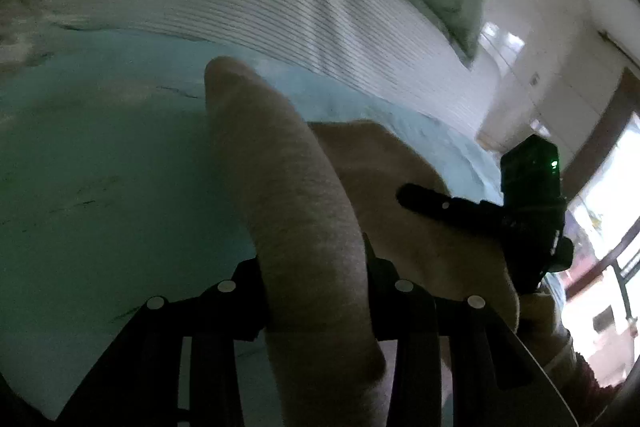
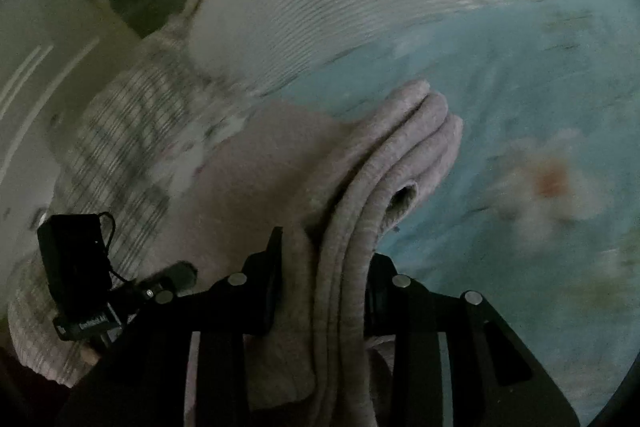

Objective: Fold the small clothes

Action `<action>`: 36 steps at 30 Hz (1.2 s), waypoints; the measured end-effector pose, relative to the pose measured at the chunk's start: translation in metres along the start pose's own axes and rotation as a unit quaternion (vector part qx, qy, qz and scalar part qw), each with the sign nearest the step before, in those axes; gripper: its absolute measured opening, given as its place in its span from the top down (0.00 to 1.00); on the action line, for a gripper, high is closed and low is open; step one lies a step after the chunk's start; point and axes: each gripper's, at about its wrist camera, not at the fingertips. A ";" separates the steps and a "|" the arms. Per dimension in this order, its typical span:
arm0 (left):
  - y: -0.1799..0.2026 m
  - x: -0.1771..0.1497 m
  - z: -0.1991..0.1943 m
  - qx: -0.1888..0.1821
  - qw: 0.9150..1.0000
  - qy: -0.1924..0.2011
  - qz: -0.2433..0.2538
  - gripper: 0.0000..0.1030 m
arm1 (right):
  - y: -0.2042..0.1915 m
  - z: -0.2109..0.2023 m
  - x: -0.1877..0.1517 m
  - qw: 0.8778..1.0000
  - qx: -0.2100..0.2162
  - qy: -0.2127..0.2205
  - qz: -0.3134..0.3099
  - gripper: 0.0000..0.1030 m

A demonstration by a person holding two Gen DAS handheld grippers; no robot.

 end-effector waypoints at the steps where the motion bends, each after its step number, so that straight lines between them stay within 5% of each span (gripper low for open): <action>1: -0.012 -0.009 -0.018 0.012 1.000 0.004 -0.005 0.63 | -0.005 0.011 -0.005 1.000 0.006 -0.009 -0.003 0.67; 5: -0.043 -0.047 -0.055 0.046 0.999 0.008 -0.027 0.63 | -0.011 0.049 -0.026 0.999 0.007 -0.044 0.000 0.67; 11: -0.069 -0.090 -0.043 0.051 0.995 -0.035 -0.073 0.62 | 0.011 0.058 -0.044 0.998 -0.014 -0.059 0.032 0.66; 15: -0.066 -0.097 -0.036 0.058 0.995 -0.049 -0.067 0.53 | 0.020 0.054 -0.047 0.997 -0.025 -0.059 0.052 0.53; 24: -0.069 -0.094 -0.054 0.085 0.992 -0.054 -0.077 0.38 | -0.004 -0.004 -0.035 0.996 -0.080 0.040 0.018 0.47; 27: -0.067 -0.089 -0.070 0.105 0.991 -0.033 -0.073 0.40 | -0.020 -0.001 -0.032 0.998 -0.059 0.031 0.002 0.65; 32: -0.051 -0.080 -0.080 0.074 0.996 -0.008 -0.038 0.45 | -0.020 0.036 -0.033 0.994 -0.110 -0.008 0.003 0.65; 35: -0.038 -0.075 -0.079 0.054 0.998 -0.008 -0.012 0.44 | -0.010 0.048 -0.030 0.994 -0.103 -0.016 0.031 0.67; 36: -0.035 -0.076 -0.077 0.047 0.999 -0.010 -0.004 0.44 | -0.013 0.052 -0.028 0.995 -0.095 -0.022 0.030 0.90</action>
Point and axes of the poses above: each gripper's, at about its wrist camera, not at the fingertips, and z roughly the way its jaws point, y to its right, x to its top, and after that the axes turned 15 degrees about z, right-handed
